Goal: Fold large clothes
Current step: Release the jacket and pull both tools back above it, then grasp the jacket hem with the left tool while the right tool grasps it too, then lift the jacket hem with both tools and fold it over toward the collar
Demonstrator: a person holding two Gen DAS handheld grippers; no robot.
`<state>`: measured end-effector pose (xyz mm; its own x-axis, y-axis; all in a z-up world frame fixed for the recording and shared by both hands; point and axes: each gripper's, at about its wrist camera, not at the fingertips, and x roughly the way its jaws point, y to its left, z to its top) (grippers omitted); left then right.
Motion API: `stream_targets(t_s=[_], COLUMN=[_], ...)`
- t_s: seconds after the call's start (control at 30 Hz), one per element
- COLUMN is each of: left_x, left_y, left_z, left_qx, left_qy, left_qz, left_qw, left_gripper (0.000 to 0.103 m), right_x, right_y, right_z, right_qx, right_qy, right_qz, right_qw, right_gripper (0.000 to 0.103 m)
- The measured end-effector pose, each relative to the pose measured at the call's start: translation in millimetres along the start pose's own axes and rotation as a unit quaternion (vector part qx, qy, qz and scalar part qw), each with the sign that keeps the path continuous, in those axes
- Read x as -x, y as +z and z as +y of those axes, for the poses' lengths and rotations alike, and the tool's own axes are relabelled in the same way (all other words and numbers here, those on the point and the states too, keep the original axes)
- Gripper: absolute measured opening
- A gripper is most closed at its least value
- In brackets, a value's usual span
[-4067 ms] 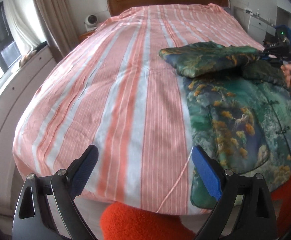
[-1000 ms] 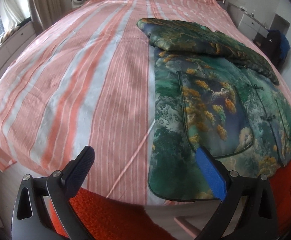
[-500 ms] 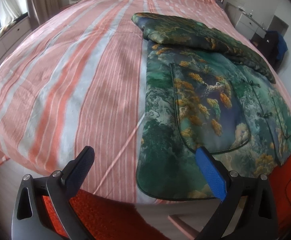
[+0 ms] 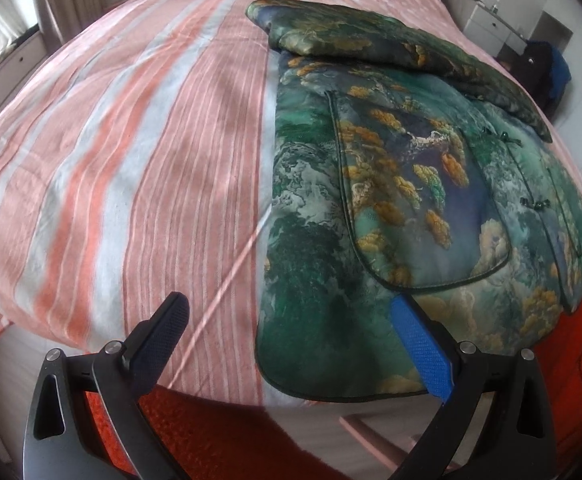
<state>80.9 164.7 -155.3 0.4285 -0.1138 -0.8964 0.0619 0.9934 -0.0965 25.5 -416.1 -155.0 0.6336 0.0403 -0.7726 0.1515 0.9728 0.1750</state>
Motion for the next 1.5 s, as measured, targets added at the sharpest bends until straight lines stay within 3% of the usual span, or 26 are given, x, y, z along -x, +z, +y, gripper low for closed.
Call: stream_targets(t_s=[0.3, 0.33, 0.4, 0.5, 0.53, 0.6, 0.7, 0.77, 0.83, 0.9, 1.03, 1.13, 1.27, 1.4, 1.5], left_x=[-13.4, -13.1, -12.7, -11.9, -11.2, -9.4, -7.2, -5.3, -1.3, 6.4, 41.1, 73.3, 103.4, 102.1, 71.1], left_y=[0.7, 0.8, 0.9, 1.7, 1.6, 1.9, 5.1, 7.7, 9.8, 12.8, 29.1, 60.8, 129.1, 228.3, 314.0], left_z=[-6.0, -6.0, -5.1, -7.4, -8.9, -11.7, -14.3, -14.2, -15.0, -11.7, -2.7, 0.7, -0.6, -9.3, -14.9], left_qx=[-0.015, -0.016, -0.012, -0.015, -0.020, -0.029, -0.024, -0.017, -0.013, -0.004, 0.024, 0.032, 0.015, 0.007, 0.055], left_qy=[-0.016, -0.020, -0.036, -0.049, -0.041, -0.031, -0.033, -0.043, -0.048, -0.057, -0.097, -0.130, -0.148, -0.126, -0.099], left_qz=[0.027, 0.028, 0.035, 0.044, 0.044, 0.046, 0.051, 0.053, 0.050, 0.042, -0.006, -0.054, -0.108, -0.149, -0.162], left_qw=[0.9994, 0.9993, 0.9986, 0.9977, 0.9979, 0.9980, 0.9979, 0.9975, 0.9975, 0.9975, 0.9950, 0.9895, 0.9829, 0.9808, 0.9802], left_gripper=[0.099, 0.096, 0.081, 0.065, 0.062, 0.041, 0.025, 0.019, 0.014, 0.012, 0.011, 0.010, 0.010, 0.010, 0.016], right_x=[-30.5, -34.8, -42.4, -54.7, -57.3, -61.2, -61.4, -61.3, -61.9, -60.9, -50.5, -38.9, -28.1, -44.5, -85.3], right_y=[7.2, 8.9, 10.7, 12.2, 12.1, 12.5, 14.2, 16.5, 18.3, 20.7, 31.8, 54.7, 116.9, 207.0, 274.6], right_z=[-13.0, -13.1, -13.7, -17.0, -17.9, -18.4, -14.5, -11.8, -10.9, -9.7, -9.7, -14.7, -18.3, -20.4, -13.7], right_qx=[0.003, 0.006, 0.004, -0.007, -0.009, -0.012, 0.007, 0.019, 0.025, 0.028, 0.012, -0.027, -0.064, -0.090, -0.098], right_qy=[0.044, 0.056, 0.079, 0.104, 0.110, 0.123, 0.121, 0.116, 0.114, 0.123, 0.157, 0.215, 0.268, 0.274, 0.248], right_qz=[0.065, 0.075, 0.096, 0.127, 0.134, 0.148, 0.163, 0.169, 0.176, 0.179, 0.175, 0.153, 0.091, 0.026, 0.000], right_qw=[0.997, 0.996, 0.992, 0.986, 0.985, 0.981, 0.979, 0.979, 0.977, 0.976, 0.972, 0.964, 0.957, 0.957, 0.964], right_gripper=[0.082, 0.082, 0.082, 0.081, 0.076, 0.070, 0.062, 0.050, 0.029, 0.019, 0.016, 0.015, 0.015, 0.014, 0.014])
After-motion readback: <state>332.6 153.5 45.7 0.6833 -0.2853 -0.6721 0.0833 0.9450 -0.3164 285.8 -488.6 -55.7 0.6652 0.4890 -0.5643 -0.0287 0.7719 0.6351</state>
